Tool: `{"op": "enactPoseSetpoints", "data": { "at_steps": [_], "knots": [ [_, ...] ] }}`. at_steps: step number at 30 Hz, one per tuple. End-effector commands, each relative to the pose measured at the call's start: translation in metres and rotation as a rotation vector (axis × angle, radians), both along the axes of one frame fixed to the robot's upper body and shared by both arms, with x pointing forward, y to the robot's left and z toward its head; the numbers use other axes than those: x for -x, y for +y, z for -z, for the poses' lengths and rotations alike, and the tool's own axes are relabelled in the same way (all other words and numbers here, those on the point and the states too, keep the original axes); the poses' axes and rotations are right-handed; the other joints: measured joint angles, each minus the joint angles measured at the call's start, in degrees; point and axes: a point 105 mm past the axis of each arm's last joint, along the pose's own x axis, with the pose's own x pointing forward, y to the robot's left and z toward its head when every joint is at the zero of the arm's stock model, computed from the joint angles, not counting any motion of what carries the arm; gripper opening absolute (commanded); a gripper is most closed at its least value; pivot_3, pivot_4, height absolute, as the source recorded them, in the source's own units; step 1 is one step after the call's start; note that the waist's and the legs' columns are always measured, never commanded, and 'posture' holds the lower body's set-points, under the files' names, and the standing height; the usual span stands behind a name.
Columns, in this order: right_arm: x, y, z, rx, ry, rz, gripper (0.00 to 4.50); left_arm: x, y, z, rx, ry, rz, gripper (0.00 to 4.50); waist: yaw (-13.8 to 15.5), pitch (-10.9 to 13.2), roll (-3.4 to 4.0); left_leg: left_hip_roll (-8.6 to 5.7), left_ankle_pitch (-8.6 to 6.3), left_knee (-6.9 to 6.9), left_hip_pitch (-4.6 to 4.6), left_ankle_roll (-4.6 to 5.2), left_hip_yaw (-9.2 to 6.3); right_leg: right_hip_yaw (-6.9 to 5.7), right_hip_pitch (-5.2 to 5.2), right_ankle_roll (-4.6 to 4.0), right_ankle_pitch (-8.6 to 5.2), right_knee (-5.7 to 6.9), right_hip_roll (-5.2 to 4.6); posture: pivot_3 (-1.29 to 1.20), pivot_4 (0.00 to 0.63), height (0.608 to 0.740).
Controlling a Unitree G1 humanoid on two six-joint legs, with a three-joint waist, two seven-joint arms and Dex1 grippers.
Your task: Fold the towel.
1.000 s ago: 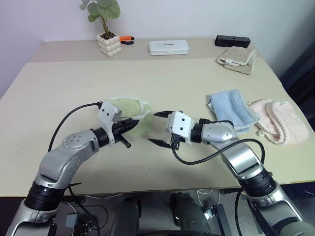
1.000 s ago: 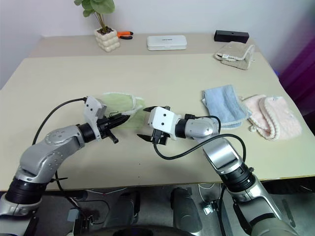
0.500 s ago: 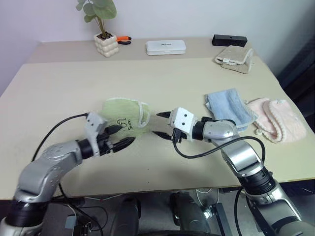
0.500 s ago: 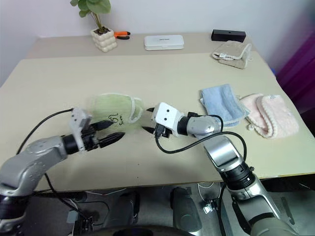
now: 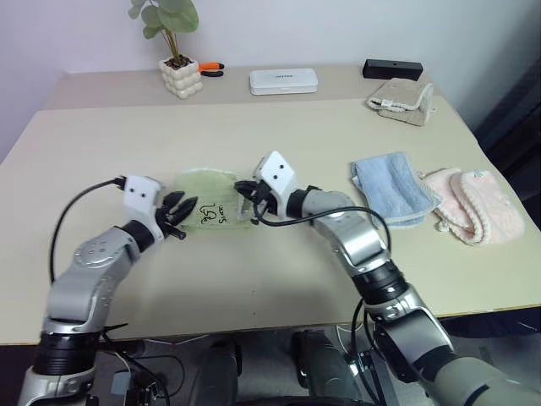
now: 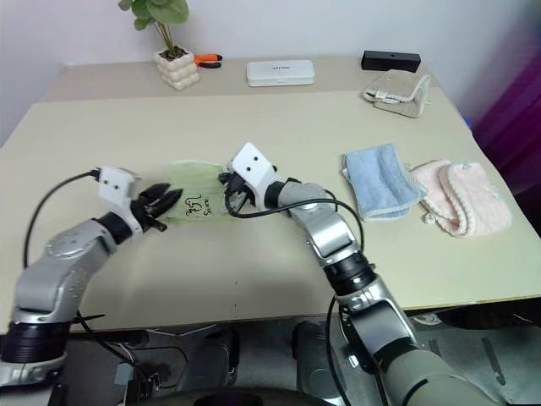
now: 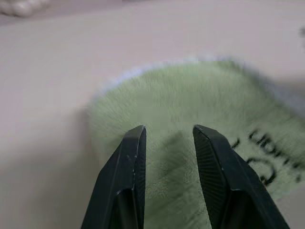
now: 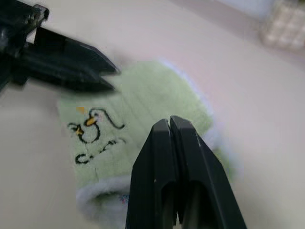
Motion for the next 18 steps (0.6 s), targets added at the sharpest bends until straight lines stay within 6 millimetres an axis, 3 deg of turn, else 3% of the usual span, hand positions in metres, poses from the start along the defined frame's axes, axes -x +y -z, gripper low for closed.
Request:
{"op": "enactPoseSetpoints", "data": {
  "at_steps": [1, 4, 6, 10, 11, 12, 15, 18],
  "knots": [
    [-0.001, 0.01, 0.014, 0.013, 0.036, 0.005, 0.0, -0.008, 0.005, 0.002, -0.009, -0.029, -0.027, 1.59, 0.0, 0.0, 0.0, 0.0, 0.0, -0.01, -0.01, 0.0, 0.0, 0.0, -0.01, 0.0, 0.0, 0.0, 0.0, 0.0, 0.15, 0.737],
    [-0.001, 0.009, 0.039, 0.105, 0.044, 0.026, 0.0, -0.008, 0.005, 0.023, -0.022, 0.02, -0.034, 1.59, 0.0, 0.0, 0.0, 0.0, 0.0, 0.02, -0.01, 0.0, 0.0, 0.0, -0.02, 0.0, 0.0, 0.04, -0.01, 0.0, 0.15, 0.737],
    [-0.002, 0.005, 0.042, 0.118, 0.029, 0.043, 0.0, -0.006, 0.004, 0.031, -0.026, 0.038, -0.034, 1.59, 0.0, 0.0, 0.03, 0.0, 0.0, 0.04, 0.01, 0.0, 0.01, 0.0, -0.01, 0.01, 0.0, 0.06, -0.01, 0.0, 0.15, 0.737],
    [0.001, 0.0, 0.011, 0.008, -0.042, 0.026, 0.0, 0.0, 0.008, 0.011, 0.066, -0.031, -0.041, 1.59, 0.0, -0.1, 0.01, 0.0, 0.0, 0.04, 0.03, 0.0, 0.0, 0.01, -0.01, 0.01, 0.0, 0.09, -0.01, 0.0, 0.15, 0.737],
    [0.007, -0.004, 0.002, 0.0, -0.073, -0.013, 0.0, 0.001, 0.017, -0.003, 0.133, -0.078, -0.08, 1.59, 0.0, 0.0, 0.02, 0.0, 0.0, 0.04, 0.02, 0.0, 0.0, 0.01, -0.01, 0.01, 0.0, 0.09, -0.02, 0.0, 0.15, 0.737],
    [0.012, -0.007, -0.004, -0.001, -0.095, -0.042, 0.54, 0.003, 0.024, -0.013, 0.179, -0.109, -0.107, 1.54, 0.0, 0.0, 0.02, 0.0, 0.0, 0.04, 0.0, 0.0, 0.0, 0.01, -0.01, 0.01, 0.0, 0.08, -0.02, 0.0, 0.15, 0.737],
    [0.042, -0.021, -0.019, 0.073, -0.21, -0.203, 1.75, 0.008, 0.062, -0.04, 0.326, -0.162, -0.259, 2.38, 0.0, 0.0, 0.0, 0.01, 0.0, 0.05, -0.03, 0.0, -0.04, -0.02, -0.02, 0.01, 0.0, 0.08, -0.02, 0.0, 0.15, 0.737],
    [0.058, -0.033, -0.021, 0.114, -0.217, -0.266, 3.28, 0.012, 0.074, -0.035, 0.344, -0.093, -0.318, 3.9, 0.0, 0.0, -0.01, 0.01, -0.01, 0.05, -0.01, 0.01, -0.07, -0.05, -0.01, 0.03, 0.0, 0.08, -0.02, 0.0, 0.15, 0.737]
  ]
}}
